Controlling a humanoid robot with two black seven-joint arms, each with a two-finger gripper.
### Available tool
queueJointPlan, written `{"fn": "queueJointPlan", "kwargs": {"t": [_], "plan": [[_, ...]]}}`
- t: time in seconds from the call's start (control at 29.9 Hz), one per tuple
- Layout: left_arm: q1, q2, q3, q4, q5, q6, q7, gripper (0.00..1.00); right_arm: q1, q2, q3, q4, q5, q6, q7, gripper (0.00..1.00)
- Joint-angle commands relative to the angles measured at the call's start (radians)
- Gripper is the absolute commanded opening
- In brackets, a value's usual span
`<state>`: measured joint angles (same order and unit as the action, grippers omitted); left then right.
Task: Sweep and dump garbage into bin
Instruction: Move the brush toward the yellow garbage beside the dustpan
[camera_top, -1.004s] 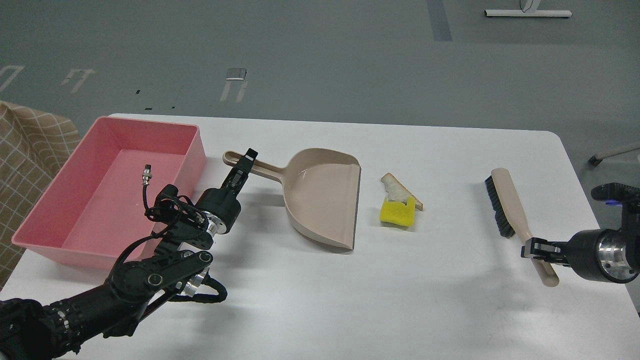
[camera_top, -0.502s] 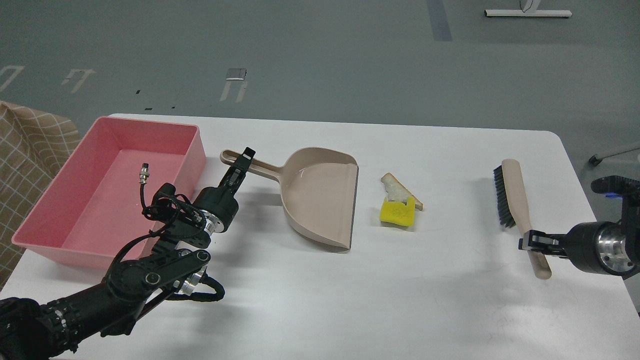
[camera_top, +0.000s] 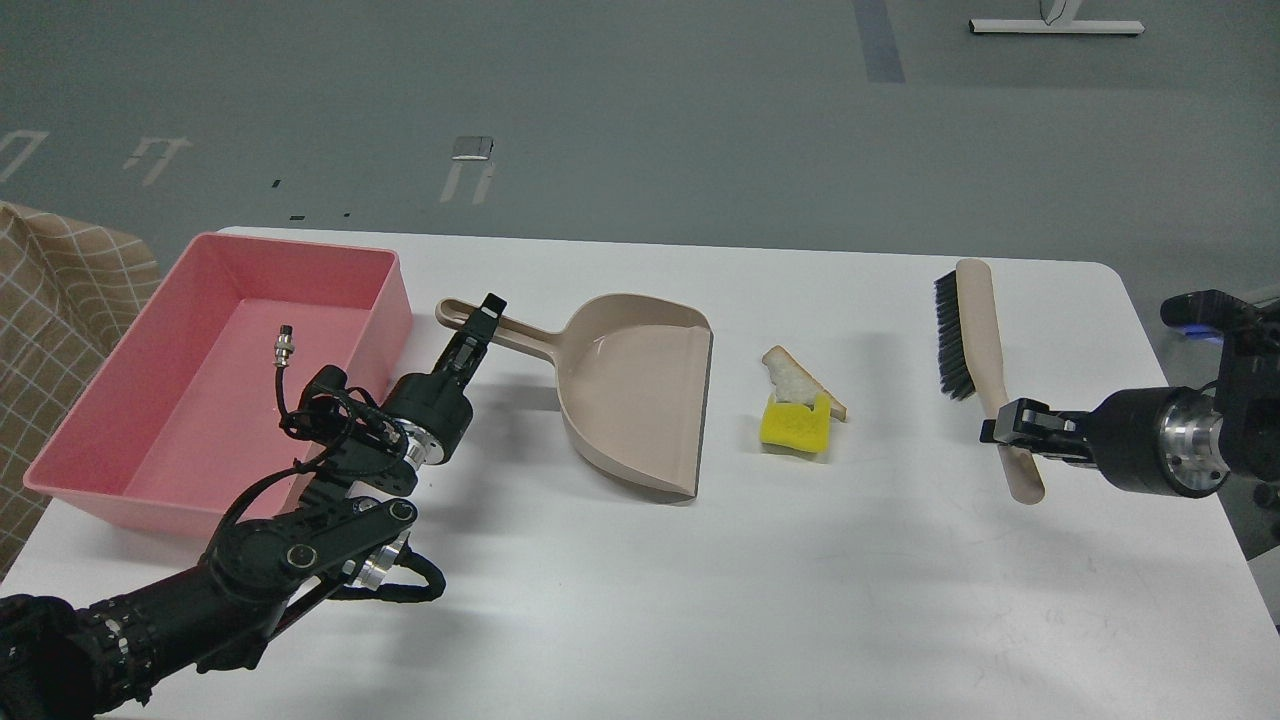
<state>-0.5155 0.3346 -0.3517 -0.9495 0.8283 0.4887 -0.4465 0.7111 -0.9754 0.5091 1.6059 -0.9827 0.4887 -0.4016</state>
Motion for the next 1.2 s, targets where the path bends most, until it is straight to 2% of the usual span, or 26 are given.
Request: {"fn": "queueJointPlan", "kwargs": {"t": [0.0, 0.54, 1.17], "plan": [[-0.001, 0.001, 0.0, 0.0, 0.0, 0.0, 0.0, 0.0, -0.005, 0.009, -0.004, 0.0, 0.001, 0.0, 0.0, 0.0], [0.0, 0.012, 0.0, -0.002, 0.002, 0.0, 0.0, 0.0, -0.042, 0.07, -0.04, 0.0, 0.001, 0.0, -0.005, 0.0], [-0.005, 0.011, 0.0, -0.002, 0.002, 0.0, 0.002, 0.0, -0.042, 0.199, -0.044, -0.017, 0.009, 0.0, -0.009, 0.0]]}}
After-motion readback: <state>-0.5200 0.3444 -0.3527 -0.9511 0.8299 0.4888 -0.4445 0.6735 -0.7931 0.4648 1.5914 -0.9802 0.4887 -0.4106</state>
